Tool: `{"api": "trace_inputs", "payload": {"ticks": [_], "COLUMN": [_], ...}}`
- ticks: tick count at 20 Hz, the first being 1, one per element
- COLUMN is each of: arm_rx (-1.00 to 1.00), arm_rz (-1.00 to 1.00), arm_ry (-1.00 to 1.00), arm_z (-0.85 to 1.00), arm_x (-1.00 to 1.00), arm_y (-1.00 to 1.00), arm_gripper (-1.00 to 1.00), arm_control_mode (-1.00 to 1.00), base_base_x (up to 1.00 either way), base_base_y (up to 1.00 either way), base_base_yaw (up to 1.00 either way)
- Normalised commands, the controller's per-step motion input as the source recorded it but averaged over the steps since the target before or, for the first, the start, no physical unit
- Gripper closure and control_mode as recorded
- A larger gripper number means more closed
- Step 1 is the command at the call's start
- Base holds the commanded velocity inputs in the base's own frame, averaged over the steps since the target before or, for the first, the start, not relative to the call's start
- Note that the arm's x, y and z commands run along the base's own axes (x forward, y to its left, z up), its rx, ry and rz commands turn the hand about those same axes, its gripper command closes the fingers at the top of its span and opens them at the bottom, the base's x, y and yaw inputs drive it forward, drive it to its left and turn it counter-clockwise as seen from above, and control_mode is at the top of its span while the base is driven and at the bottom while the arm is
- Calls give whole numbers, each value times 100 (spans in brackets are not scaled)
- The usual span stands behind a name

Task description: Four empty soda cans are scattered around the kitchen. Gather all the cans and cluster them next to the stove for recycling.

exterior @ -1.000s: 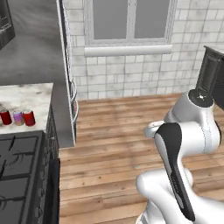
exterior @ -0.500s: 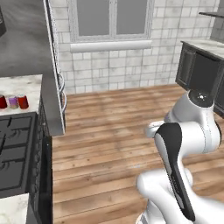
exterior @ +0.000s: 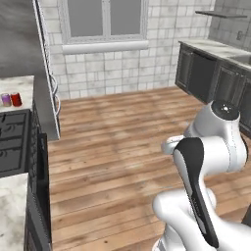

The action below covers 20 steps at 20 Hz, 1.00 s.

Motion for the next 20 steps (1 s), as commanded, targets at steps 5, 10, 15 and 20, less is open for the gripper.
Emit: {"api": "trace_inputs", "payload": {"ticks": [5,10,15,20], "arm_rx": [0,0,0,0], "arm_rz": [0,0,0,0], "arm_ry": [0,0,0,0], "arm_z": [0,0,0,0], "arm_x": [0,0,0,0], "arm_y": [0,0,0,0], "arm_gripper": [-100,-100,-100,-100], "arm_control_mode": [100,100,100,100], "base_base_x": [-88,-85,-75,-66], "base_base_y": [-19,-26,-34,-36], "base_base_yaw": [-19,-19,-17,-15]}}
